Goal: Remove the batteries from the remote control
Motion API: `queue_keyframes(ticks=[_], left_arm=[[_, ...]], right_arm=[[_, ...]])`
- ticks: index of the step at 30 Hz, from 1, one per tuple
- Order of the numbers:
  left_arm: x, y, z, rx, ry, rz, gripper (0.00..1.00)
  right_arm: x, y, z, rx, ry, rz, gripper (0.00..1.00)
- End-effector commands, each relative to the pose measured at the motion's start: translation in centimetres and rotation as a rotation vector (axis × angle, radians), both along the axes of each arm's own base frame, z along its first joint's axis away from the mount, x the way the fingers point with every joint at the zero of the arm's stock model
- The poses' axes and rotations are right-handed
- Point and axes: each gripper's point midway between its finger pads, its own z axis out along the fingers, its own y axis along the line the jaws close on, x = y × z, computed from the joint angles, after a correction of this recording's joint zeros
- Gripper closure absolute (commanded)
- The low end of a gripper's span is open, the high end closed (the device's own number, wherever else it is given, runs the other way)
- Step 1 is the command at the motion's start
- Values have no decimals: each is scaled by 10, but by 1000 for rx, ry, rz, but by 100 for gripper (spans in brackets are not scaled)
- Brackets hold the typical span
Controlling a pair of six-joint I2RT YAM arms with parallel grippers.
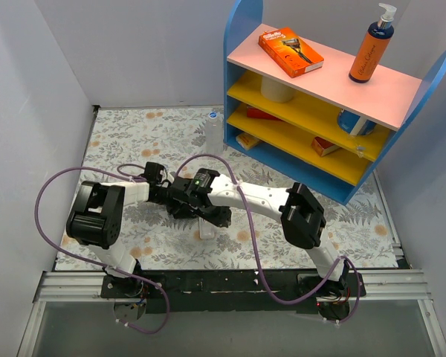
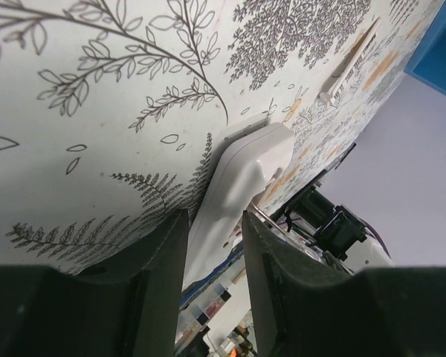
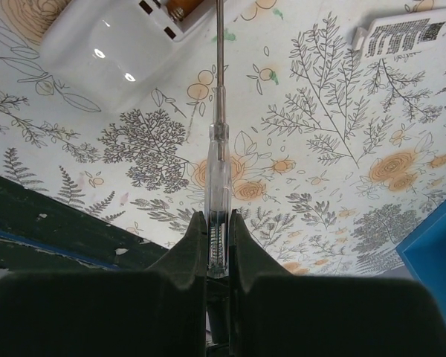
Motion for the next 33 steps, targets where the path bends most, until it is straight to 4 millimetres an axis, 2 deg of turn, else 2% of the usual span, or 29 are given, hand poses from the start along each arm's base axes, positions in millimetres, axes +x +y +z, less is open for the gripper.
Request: queue_keyframes(ticks=[1,3,4,6,9,10,12,13,20,24,28,33], left_arm=[[3,-4,2,-30,-19,-30,66],[2,-6,2,-35,-19,-35,67],[1,-6,0,-37,-11,-39,67],[0,-6,-1,-36,-10,-43,69],[-5,-6,-7,-32,20,-45,73],[-5,-6,-8,-35,26,-48,74],[-6,-6,-9,-37,31,-50,78],[-5,-6,-9,-37,31,-50,83],[0,-8,-10,-44,34,-56,100],[-1,-9,-13,-47,47,-58,100],[-1,-9,-12,-55,49,-62,100],[2,-11,-10,-61,43,-60,100]], right_arm=[[-9,4,9,35,30,17,99],[-8,13,9,96,27,33,99],[-12,8,2,87,38,38,99],[-10,14,2,146,29,49,99],[-17,8,-6,176,51,71,99],[-15,12,-8,204,45,73,99],[-18,6,-13,217,62,76,99],[-15,10,-13,240,52,82,99],[-13,8,-23,294,54,122,99],[-9,0,-35,307,65,97,99],[-12,-14,-49,319,93,77,99],[-12,-12,-49,394,80,81,99]])
